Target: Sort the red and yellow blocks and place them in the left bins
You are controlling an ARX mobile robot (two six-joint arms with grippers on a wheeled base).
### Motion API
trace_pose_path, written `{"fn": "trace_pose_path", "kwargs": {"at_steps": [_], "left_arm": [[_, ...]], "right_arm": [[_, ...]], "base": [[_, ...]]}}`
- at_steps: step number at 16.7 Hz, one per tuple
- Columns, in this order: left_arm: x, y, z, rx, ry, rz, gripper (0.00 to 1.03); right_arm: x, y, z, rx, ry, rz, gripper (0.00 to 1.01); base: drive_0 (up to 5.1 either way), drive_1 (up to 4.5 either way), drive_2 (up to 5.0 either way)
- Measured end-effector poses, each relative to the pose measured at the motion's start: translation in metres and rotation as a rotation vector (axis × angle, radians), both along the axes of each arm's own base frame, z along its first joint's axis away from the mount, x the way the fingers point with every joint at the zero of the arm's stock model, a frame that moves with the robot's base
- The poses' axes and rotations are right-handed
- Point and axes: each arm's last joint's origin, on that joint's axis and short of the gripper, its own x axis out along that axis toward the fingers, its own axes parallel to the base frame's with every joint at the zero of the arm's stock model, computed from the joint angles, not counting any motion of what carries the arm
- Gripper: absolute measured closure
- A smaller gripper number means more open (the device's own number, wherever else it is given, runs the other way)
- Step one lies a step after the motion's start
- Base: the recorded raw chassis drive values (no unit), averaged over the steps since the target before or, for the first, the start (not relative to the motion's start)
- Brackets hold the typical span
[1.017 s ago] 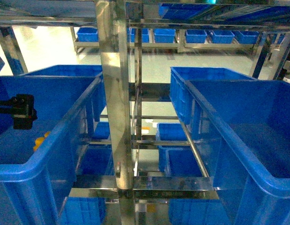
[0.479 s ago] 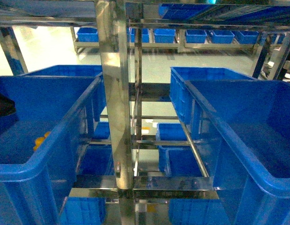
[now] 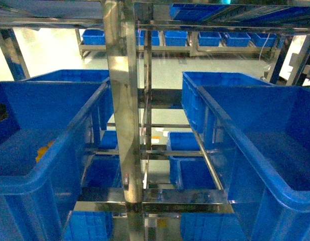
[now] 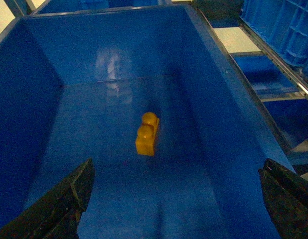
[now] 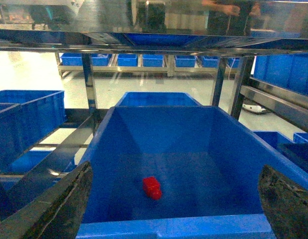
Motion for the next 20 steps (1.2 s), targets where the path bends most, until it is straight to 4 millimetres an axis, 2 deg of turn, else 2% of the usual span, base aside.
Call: {"fn": "trace_pose_path", "kwargs": {"at_steps": [3,5,6,9,12,14,16,19,20], "left_arm": [[0.000,0.000,0.000,-0.011,0.001,0.008,0.05],[-0.008,0.004,0.017,-0.003,-0.075,0.037,0.05],[-0.018,0.006,0.025,-0.007,-0.096,0.042,0.05],[-0.055,0.007,0.020,-0.071,-0.021,0.034,0.05],[-0.094,-0.003,0.029,-0.102,-0.109,-0.026,0.05],[-0.113,-0.003,0.025,-0.108,-0.145,-0.054,0.05],[-0.113,0.004,0.025,-0.100,-0.181,-0.043,0.05],[-0.112,0.001,0.016,-0.101,-0.159,-0.049,0.05],[-0.111,0.001,0.017,-0.070,-0.282,-0.017,0.10]], "right_arm": [[0.000,0.000,0.000,0.000,0.000,0.000,0.03],[0.000,0.000,0.000,0.000,0.001,0.000,0.03],[0.000,0.000,0.000,0.000,0.001,0.000,0.03],[0.000,0.000,0.000,0.000,0.001,0.000,0.03],[0.000,0.000,0.000,0.000,0.001,0.000,0.03],[0.000,0.000,0.000,0.000,0.001,0.000,0.03],[0.000,0.000,0.000,0.000,0.001,0.000,0.03],[0.000,0.000,0.000,0.000,0.002,0.000,0.03],[-0.001,0.000,-0.001,0.000,0.013,0.000,0.14]], "base": [[0.0,0.00,0.0],[0.0,0.00,0.0],[0.0,0.00,0.0],[0.0,0.00,0.0],[0.0,0.00,0.0],[0.0,0.00,0.0],[0.0,0.00,0.0],[0.0,0.00,0.0],[0.0,0.00,0.0]]}}
